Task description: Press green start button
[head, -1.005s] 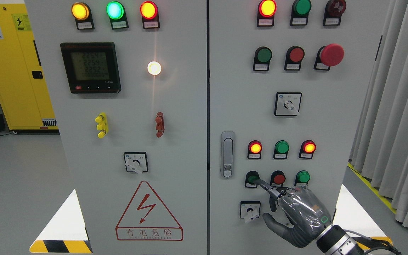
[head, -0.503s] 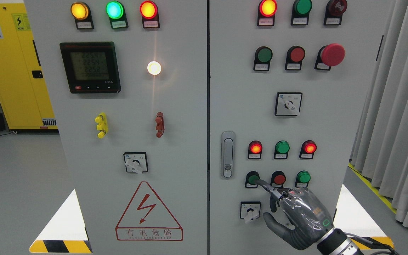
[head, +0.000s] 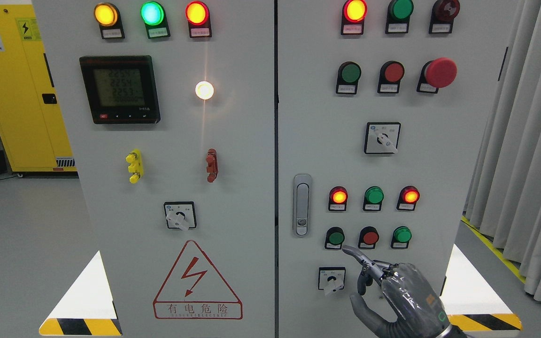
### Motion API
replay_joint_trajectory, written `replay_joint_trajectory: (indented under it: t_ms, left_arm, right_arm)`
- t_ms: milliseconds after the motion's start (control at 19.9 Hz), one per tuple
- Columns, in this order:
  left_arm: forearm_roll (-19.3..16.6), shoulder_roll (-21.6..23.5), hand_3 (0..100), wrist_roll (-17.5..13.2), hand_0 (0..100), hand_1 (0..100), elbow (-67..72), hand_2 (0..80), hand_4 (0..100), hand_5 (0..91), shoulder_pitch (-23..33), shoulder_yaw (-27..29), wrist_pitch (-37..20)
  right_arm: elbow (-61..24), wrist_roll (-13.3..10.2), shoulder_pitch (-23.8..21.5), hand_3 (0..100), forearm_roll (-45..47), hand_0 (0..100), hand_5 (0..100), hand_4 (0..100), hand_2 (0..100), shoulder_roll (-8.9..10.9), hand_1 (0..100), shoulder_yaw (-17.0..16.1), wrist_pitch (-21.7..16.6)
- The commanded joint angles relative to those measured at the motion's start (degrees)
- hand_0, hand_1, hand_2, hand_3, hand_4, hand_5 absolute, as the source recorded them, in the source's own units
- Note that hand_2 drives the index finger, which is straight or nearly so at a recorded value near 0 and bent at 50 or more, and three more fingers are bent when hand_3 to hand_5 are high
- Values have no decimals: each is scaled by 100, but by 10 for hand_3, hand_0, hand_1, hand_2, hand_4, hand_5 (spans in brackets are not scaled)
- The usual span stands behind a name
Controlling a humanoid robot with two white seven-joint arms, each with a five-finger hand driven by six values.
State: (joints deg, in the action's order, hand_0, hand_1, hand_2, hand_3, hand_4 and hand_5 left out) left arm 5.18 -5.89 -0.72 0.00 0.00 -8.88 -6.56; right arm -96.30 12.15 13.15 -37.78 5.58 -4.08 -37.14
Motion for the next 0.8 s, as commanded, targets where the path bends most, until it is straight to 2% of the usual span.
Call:
replay_joint_trajectory:
  t_ms: [0,50,151,201,251,352,402,452,553,754]
  left_arm:
    - [0,0,0,2,120,556,-158,0,0,0,26,1,-4]
    - [0,0,0,2,120,556,-158,0,0,0,26,1,-4]
    - [0,0,0,2,120,556,-158,0,0,0,26,1,-4]
    - [0,0,0,2,120,556,-158,0,0,0,26,1,-4]
    - [0,0,0,2,120,556,-158,0,0,0,26,1,-4]
    - [0,0,0,2,120,556,-158,0,0,0,26,1,-4]
    - [0,0,0,2,120,556,-158,0,0,0,26,1,-4]
    - [0,0,0,2,120,556,-158,0,0,0,26,-8,-4]
    - [0,0,0,2,120,556,-158,0,0,0,26,0,5]
    - [0,0,0,2,120,556,-158,0,0,0,26,1,-4]
  right_arm:
    - [-678,717,-813,494,1973,999,566,556,0,-126,771,653,303]
    - [-767,858,-953,274,2289,1000,335,346,0,-180,723,723,408]
    - [-881,956,-1104,225,2756,962,277,295,0,-198,708,916,584]
    - [-951,956,-1130,0,2906,863,0,46,0,-198,594,1004,672]
    - [-1022,956,-1131,0,3073,863,0,46,0,-198,594,1049,769]
    - [-1119,1008,-1131,0,3338,772,0,18,0,-198,574,1119,910]
    - [-1128,1026,-1131,0,3399,501,0,0,0,-206,493,1128,989]
    - [-1128,1026,-1131,0,3400,431,0,0,0,-267,493,1111,1050]
    - [-1110,1035,-1104,0,3400,373,0,0,0,-417,492,1076,1068]
    - [-1075,1035,-1095,0,3417,330,0,0,0,-452,497,1014,1227]
